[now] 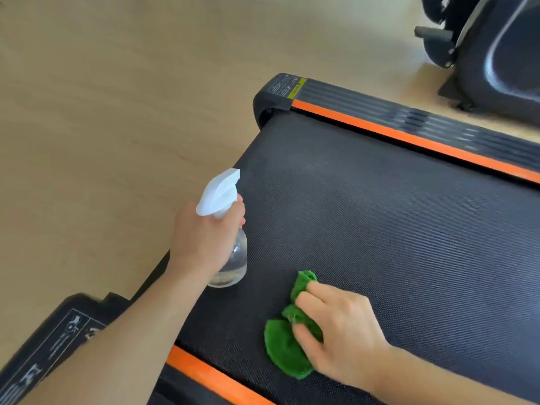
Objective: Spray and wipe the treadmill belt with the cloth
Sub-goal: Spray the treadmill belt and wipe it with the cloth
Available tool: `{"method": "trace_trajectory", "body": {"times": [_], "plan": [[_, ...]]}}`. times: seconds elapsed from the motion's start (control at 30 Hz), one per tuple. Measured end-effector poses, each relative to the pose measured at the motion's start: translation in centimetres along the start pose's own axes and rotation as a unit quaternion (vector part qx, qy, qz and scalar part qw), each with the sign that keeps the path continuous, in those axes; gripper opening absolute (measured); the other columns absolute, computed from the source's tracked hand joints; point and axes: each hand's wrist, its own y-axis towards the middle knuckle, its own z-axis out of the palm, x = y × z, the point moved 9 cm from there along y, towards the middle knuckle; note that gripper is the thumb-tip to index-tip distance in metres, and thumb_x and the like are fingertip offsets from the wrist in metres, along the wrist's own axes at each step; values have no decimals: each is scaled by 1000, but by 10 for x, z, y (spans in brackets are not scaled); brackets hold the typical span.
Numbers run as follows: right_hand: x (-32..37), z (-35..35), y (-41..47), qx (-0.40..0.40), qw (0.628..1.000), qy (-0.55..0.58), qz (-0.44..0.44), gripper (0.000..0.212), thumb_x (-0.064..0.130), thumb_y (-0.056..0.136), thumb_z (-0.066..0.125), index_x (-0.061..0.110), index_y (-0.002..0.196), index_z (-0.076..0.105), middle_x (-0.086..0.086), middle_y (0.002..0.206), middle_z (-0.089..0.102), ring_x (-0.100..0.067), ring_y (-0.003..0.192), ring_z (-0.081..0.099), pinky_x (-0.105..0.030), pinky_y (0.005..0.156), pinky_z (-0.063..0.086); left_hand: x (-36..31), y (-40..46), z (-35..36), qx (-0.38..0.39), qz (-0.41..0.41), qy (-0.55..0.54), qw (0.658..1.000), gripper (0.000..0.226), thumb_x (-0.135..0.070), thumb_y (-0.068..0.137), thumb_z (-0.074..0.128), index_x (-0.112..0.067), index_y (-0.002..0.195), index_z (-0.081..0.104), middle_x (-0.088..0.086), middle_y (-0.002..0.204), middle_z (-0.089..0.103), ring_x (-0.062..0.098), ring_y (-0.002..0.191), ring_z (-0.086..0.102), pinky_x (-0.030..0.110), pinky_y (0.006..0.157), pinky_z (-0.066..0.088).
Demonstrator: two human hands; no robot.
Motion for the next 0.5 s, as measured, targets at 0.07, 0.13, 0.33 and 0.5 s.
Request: {"method": "trace_trajectory", "body": {"times": [0.07,0.13,0.33,0.5], "plan": [[-1,0,11,9,999,-13,-48,22,34,86,62,22,75,47,8,73,44,-16,60,44,-30,49,39,0,0,0,2,0,-5,1000,21,-34,97,63,-20,85,74,-1,82,80,3,71,65,15,59,45],[-8,4,38,5,997,-30,-72,20,34,87,58,21,75,50,6,73,48,-19,61,49,-30,50,39,-1,2,-1,6,3,-12,1000,22,-31,98,64,-17,84,75,0,80,80,5,72,65,6,55,42],[-69,32,194,-86,984,-84,130,22,37,92,49,19,79,49,7,73,45,-25,64,51,-30,53,27,6,27,-3,44,-31,-17,998,27,-32,94,65,-17,74,76,-6,77,80,11,61,61,14,54,46],[-76,49,241,-116,969,-86,199,21,34,92,52,20,80,43,6,75,41,-21,60,39,-29,51,22,18,48,-10,73,-110,-60,989,26,-32,92,74,-20,68,77,-4,77,81,18,78,75,30,74,53]]}}
